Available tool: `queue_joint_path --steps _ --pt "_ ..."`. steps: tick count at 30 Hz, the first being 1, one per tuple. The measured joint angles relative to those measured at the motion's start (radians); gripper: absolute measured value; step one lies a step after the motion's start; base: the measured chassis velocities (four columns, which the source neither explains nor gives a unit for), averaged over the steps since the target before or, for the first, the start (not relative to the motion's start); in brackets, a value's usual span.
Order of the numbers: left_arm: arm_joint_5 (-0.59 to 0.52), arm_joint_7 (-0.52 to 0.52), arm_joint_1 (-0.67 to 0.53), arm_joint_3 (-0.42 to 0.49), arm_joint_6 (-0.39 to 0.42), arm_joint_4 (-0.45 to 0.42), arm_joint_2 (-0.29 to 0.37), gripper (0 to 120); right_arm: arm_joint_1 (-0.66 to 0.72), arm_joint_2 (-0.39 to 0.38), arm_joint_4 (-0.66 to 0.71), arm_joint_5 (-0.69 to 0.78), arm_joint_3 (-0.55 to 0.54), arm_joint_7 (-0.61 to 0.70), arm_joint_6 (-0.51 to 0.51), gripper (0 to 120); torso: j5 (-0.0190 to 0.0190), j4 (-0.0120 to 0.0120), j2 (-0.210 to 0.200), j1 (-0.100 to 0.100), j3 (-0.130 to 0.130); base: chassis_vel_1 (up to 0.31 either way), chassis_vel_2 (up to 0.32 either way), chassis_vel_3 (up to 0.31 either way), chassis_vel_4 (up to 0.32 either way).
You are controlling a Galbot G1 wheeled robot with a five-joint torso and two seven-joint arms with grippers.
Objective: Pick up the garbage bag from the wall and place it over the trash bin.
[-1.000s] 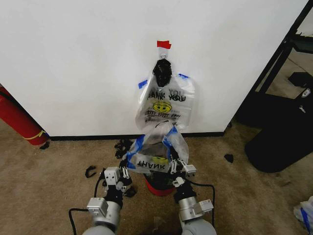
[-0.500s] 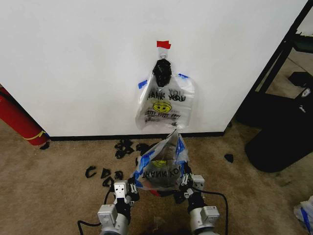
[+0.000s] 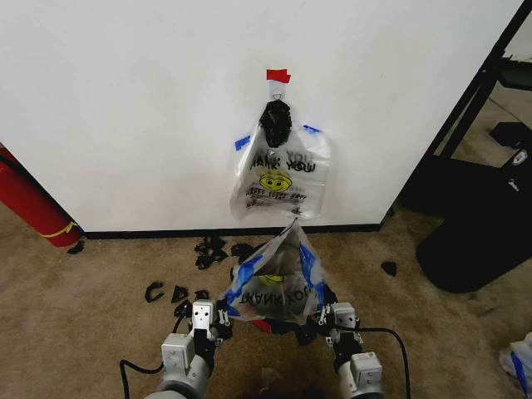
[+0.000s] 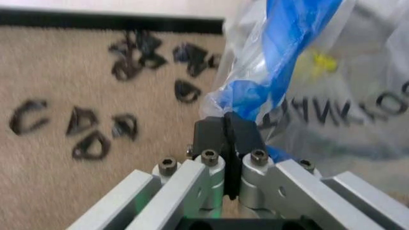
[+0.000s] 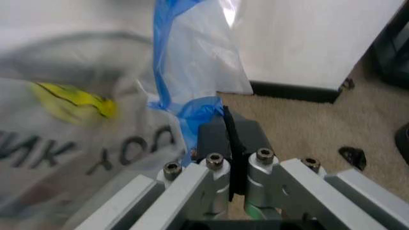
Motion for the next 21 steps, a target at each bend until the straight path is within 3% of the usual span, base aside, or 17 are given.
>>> queue_joint_path --steps 6,16,21 --pt "0.01 -0.006 -0.006 0.048 0.0 0.043 -0.04 0 0.071 0.039 -0.053 0.038 -0.006 0.028 -0.056 0 0.0001 0.0002 0.0 0.0 0.0 0.0 0.0 0.0 0.0" --pt "-0.087 -0.064 0.014 0.048 0.048 -0.002 -0.018 0 0.005 0.011 0.027 0.048 0.005 0.046 -0.178 0 0.0002 0.0 0.0 0.0 0.0 0.0 0.0 0.0 0.0" --pt "-0.103 -0.073 -0.015 0.056 0.058 0.029 -0.027 0 0.039 0.006 -0.013 0.062 0.006 0.051 -0.198 0 0.0001 0.0001 0.0 0.0 0.0 0.0 0.0 0.0 0.0"
